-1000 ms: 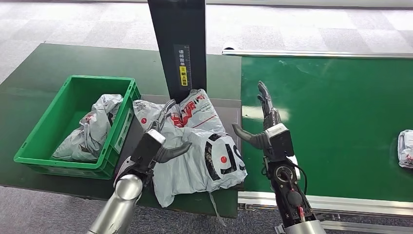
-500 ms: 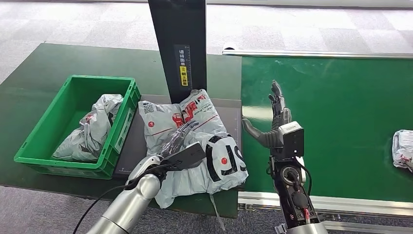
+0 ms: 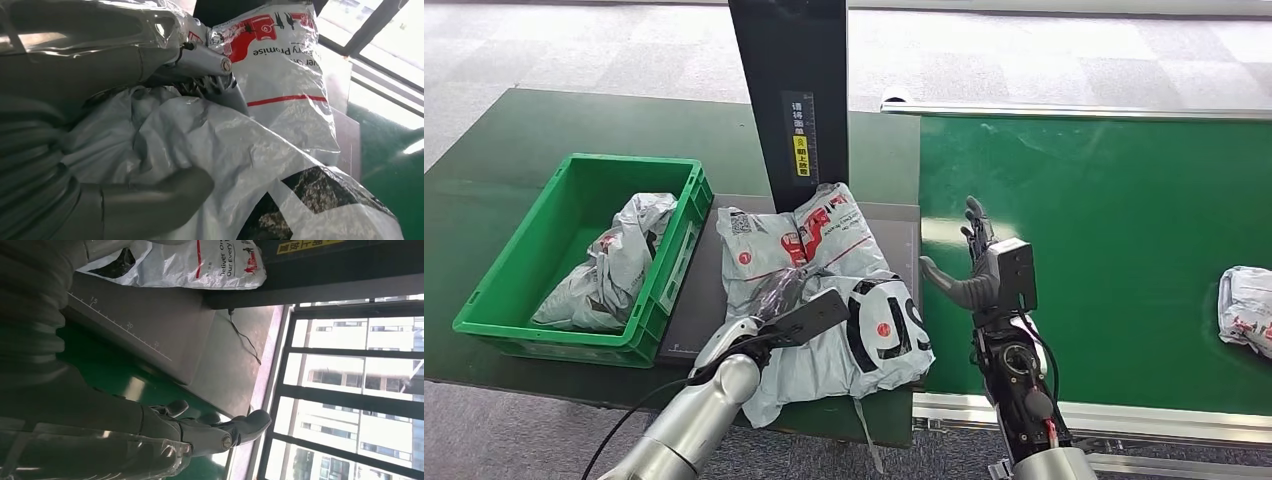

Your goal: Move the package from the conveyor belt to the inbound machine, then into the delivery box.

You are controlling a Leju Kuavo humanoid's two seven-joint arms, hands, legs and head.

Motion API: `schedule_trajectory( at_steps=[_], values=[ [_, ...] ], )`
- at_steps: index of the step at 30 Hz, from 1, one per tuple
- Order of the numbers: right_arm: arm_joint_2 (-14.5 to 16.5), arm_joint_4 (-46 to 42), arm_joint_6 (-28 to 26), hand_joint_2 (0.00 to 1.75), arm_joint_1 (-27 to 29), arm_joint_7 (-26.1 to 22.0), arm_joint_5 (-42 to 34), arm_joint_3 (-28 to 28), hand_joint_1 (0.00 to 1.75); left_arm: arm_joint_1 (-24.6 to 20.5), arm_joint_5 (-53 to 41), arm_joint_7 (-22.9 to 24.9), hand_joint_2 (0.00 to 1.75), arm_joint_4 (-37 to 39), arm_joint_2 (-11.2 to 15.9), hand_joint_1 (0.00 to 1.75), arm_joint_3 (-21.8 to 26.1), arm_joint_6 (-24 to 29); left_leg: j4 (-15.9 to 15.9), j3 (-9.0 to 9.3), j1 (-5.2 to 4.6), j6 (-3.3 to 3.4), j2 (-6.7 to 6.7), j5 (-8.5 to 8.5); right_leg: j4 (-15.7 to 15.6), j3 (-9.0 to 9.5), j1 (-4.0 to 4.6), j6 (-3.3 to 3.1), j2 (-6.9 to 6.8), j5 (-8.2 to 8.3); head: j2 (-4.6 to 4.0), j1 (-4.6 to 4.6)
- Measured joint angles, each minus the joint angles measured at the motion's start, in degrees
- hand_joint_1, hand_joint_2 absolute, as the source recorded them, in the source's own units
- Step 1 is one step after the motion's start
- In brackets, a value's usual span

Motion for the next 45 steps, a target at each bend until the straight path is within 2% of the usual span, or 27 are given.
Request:
schedule_trajectory(
  at_steps=[13, 19, 22, 31, 35, 39, 43, 45],
  values=[
    [0.1, 4.4, 1.9, 1.75, -2.8, -0.3, 1.9, 0.6, 0.00, 1.8, 2.7, -3.8, 1.75, -2.5, -0.3, 1.75, 3.4, 6.4, 0.0, -0.01, 0.00, 0.00, 0.00, 0.00, 0.0, -0.01, 0.00, 0.00, 0.00, 0.00, 0.00, -0.01],
    [0.1, 5.1, 1.9, 1.75, -3.0, -1.1, 2.0, 0.7, 0.00, 3.5, 3.0, -7.4, 1.75, -6.1, -0.3, 1.75, 5.0, 12.5, 0.0, -0.01, 0.00, 0.00, 0.00, 0.00, 0.0, -0.01, 0.00, 0.00, 0.00, 0.00, 0.00, -0.01],
    [0.1, 5.2, 1.9, 1.75, -3.0, -1.5, 2.3, 0.6, 0.00, 5.7, 2.0, -9.2, 1.75, -11.3, -0.3, 1.75, 5.1, 16.0, 0.0, -0.02, 0.00, 0.00, 0.01, 0.00, 0.0, -0.02, 0.00, 0.00, 0.00, 0.00, 0.00, -0.01],
    [0.0, 5.9, 2.0, 1.75, -3.3, -2.9, 2.9, 0.5, 0.00, 13.5, -9.1, -10.7, 1.75, -35.1, 0.9, 1.75, 1.1, 28.6, 0.0, -0.05, 0.00, 0.01, 0.00, -0.02, 0.0, -0.04, 0.00, 0.01, 0.00, -0.02, 0.00, -0.01],
    [0.1, 6.3, 2.0, 1.75, -3.8, -3.0, 3.1, 0.5, 0.00, 13.9, -15.0, -7.5, 1.75, -40.5, 1.5, 1.75, 0.4, 30.7, 0.0, -0.01, 0.00, 0.01, -0.01, -0.01, 0.0, 0.00, 0.00, 0.00, 0.00, -0.01, 0.00, 0.00],
    [0.0, 6.5, 2.2, 1.75, -3.8, -3.1, 3.6, 0.5, 0.00, 13.0, -22.4, -1.2, 1.75, -41.6, 2.3, 1.75, 1.8, 31.1, 0.0, 0.03, 0.00, 0.00, 0.00, 0.01, 0.0, 0.01, 0.00, 0.00, 0.00, 0.00, 0.00, -0.01],
    [0.0, 6.5, 2.7, 1.75, -3.7, -3.2, 4.0, 0.5, 0.00, 8.1, -30.7, 9.4, 1.75, -37.3, 3.8, 1.75, 6.3, 27.4, 0.0, 0.04, 0.01, -0.01, 0.00, 0.03, 0.0, 0.01, 0.01, -0.01, -0.01, 0.01, 0.00, 0.00],
    [-0.1, 6.5, 2.9, 1.75, -3.6, -3.1, 4.1, 0.5, 0.00, 4.5, -32.7, 12.9, 1.75, -32.9, 4.6, 1.75, 9.1, 26.1, 0.0, 0.05, 0.02, -0.01, 0.00, 0.06, 0.0, 0.01, 0.02, -0.02, 0.00, 0.02, 0.00, -0.01]
  ],
)
